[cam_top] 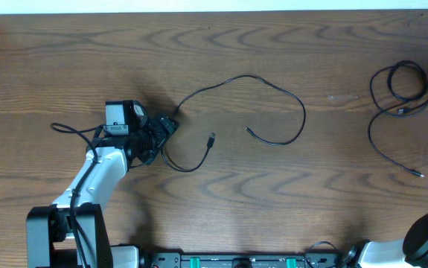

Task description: Untangle cables

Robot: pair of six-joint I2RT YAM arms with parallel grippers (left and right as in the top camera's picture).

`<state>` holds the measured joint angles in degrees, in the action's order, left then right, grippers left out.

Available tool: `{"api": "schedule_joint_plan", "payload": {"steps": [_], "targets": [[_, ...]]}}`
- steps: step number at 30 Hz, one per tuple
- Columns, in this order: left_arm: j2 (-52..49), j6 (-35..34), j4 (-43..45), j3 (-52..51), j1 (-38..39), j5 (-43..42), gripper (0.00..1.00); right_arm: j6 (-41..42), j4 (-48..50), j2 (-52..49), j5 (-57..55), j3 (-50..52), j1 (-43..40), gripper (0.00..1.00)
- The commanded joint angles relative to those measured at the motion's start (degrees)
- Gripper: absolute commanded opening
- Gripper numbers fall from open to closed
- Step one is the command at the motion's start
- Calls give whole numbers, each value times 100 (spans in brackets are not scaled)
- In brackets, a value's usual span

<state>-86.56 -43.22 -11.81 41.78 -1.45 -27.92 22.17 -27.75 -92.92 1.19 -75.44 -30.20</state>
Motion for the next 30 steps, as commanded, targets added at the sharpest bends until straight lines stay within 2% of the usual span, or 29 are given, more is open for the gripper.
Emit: {"api": "schedule_joint_plan", "payload": {"steps": [1, 7, 8, 9, 10, 13, 15, 22, 30], "targets": [[42, 50, -15, 37, -13, 55, 95, 24, -205, 55, 1394, -57, 426, 99], [42, 48, -15, 37, -13, 52, 95, 0, -896, -9, 1624, -50, 1438, 99], [42, 48, -15, 37, -13, 50, 86, 2, -1067, -9, 1574, -50, 1633, 99], [42, 48, -15, 37, -13, 50, 67, 2, -1283, -11, 1438, -48, 1908, 99], [42, 46, -15, 37, -13, 44, 55, 2, -1388, -13, 1322, -37, 2065, 99], [42, -114, -15, 37, -9, -13, 35, 7, -1523, -37, 960, 85, 2546, 99], [42, -586, -15, 37, -7, -13, 26, 144, -1502, -85, 944, 339, 2892, 99], [42, -1947, 136, 37, 249, -9, 22, 527, -1104, -120, 975, 1086, 3139, 99], [42, -2118, 1572, 37, 1445, 225, 24, 686, -625, -120, 988, 1668, 3206, 99]]}}
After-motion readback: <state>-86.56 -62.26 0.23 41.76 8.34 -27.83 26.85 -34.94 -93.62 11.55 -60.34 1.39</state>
